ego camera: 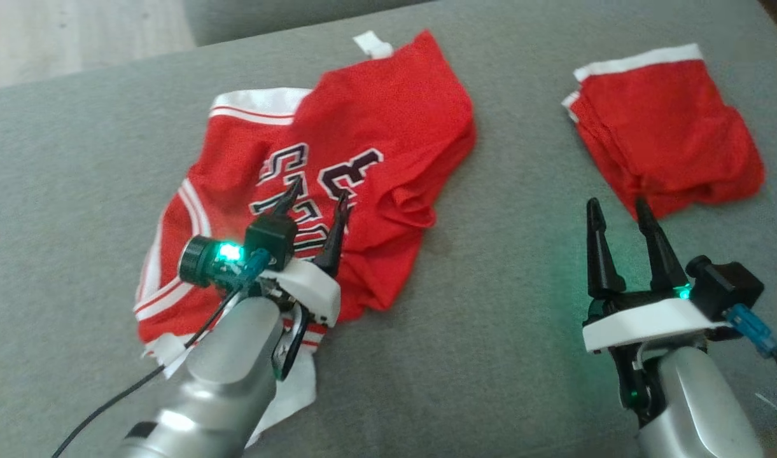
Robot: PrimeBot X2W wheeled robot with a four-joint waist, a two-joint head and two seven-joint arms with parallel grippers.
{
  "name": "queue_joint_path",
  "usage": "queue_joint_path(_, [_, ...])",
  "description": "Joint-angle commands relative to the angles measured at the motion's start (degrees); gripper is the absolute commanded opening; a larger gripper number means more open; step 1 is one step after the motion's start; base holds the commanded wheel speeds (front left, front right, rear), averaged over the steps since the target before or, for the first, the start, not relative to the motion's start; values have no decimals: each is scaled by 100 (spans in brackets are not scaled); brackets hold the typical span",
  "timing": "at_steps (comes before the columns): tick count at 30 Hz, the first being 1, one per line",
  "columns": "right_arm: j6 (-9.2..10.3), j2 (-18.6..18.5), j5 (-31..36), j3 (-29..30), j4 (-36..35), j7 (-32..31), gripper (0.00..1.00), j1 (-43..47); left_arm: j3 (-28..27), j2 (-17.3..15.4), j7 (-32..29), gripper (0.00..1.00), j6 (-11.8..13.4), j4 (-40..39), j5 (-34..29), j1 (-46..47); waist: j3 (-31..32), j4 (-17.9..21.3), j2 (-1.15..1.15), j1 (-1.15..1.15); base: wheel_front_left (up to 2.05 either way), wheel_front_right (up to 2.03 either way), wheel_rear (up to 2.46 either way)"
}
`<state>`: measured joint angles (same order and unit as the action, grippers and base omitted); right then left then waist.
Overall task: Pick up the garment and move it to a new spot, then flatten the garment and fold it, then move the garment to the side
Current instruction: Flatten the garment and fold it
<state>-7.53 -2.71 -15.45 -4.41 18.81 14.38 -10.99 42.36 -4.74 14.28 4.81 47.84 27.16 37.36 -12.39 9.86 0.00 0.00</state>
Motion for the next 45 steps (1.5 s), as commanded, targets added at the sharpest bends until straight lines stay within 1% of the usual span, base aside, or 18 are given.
queue_joint_path(1, [4, -17, 39, -145, -186, 62, 100, -69, -199, -71, 58, 100, 36, -187, 2, 166, 118, -179, 0, 0, 0, 0, 0])
queue_joint_path(5, [4, -17, 52, -158, -175, 62, 100, -10, -456, -145, 69, 100, 177, -858, -36, -68, 284, -580, 0, 0, 0, 0, 0])
queue_joint_path(8, [4, -17, 39, -198, -140, 62, 100, 66, -691, -299, 70, 100, 311, -1420, -103, -429, 410, -900, 0, 0, 0, 0, 0])
queue_joint_path(14, [4, -17, 9, -241, -45, 61, 100, 235, -1283, -675, 71, 100, 605, -2420, -173, -1457, 609, -1470, 0, 0, 0, 0, 0])
queue_joint_path(17, [4, -17, 12, -251, 14, 48, 100, 300, -1551, -769, 71, 100, 708, -2818, -194, -2006, 659, -1672, 0, 0, 0, 0, 0])
queue_joint_path(19, [4, -17, 34, -242, 49, 30, 100, 327, -1690, -762, 71, 100, 738, -3000, -199, -2321, 664, -1782, 0, 0, 0, 0, 0])
queue_joint_path(22, [4, -17, 107, -262, 96, -30, 100, 317, -1773, -693, 71, 100, 695, -3142, -260, -2579, 645, -1932, 0, 0, 0, 0, 0])
queue_joint_path(27, [4, -17, 350, -327, 273, -296, 100, 179, -1772, -543, 72, 100, 580, -3169, -412, -2603, 571, -2109, 0, 0, 0, 0, 0])
queue_joint_path(33, [4, -17, 721, -268, 809, -656, 100, -158, -1780, -375, 72, 100, 437, -3026, -523, -2542, 446, -2253, 0, 0, 0, 0, 0])
queue_joint_path(40, [4, -17, 789, -259, 1237, -615, 100, -481, -1865, -291, 72, 100, 343, -2939, -616, -2510, 345, -2336, 0, 0, 0, 0, 0])
queue_joint_path(41, [4, -17, 770, -274, 1289, -606, 86, -517, -1876, -281, 72, 100, 333, -2925, -628, -2507, 336, -2341, 0, 0, 0, 0, 0])
queue_joint_path(42, [4, -17, 744, -288, 1336, -594, 29, -551, -1889, -273, 72, 100, 324, -2911, -640, -2505, 332, -2339, 0, 0, 0, 0, 0])
queue_joint_path(43, [4, -17, 707, -298, 1370, -567, 0, -585, -1903, -267, 72, 100, 317, -2899, -652, -2507, 331, -2331, 0, 0, 0, 0, 0])
queue_joint_path(45, [4, -17, 658, -301, 1396, -539, 0, -615, -1922, -264, 72, 100, 313, -2887, -661, -2513, 331, -2309, 0, 0, 0, 0, 0])
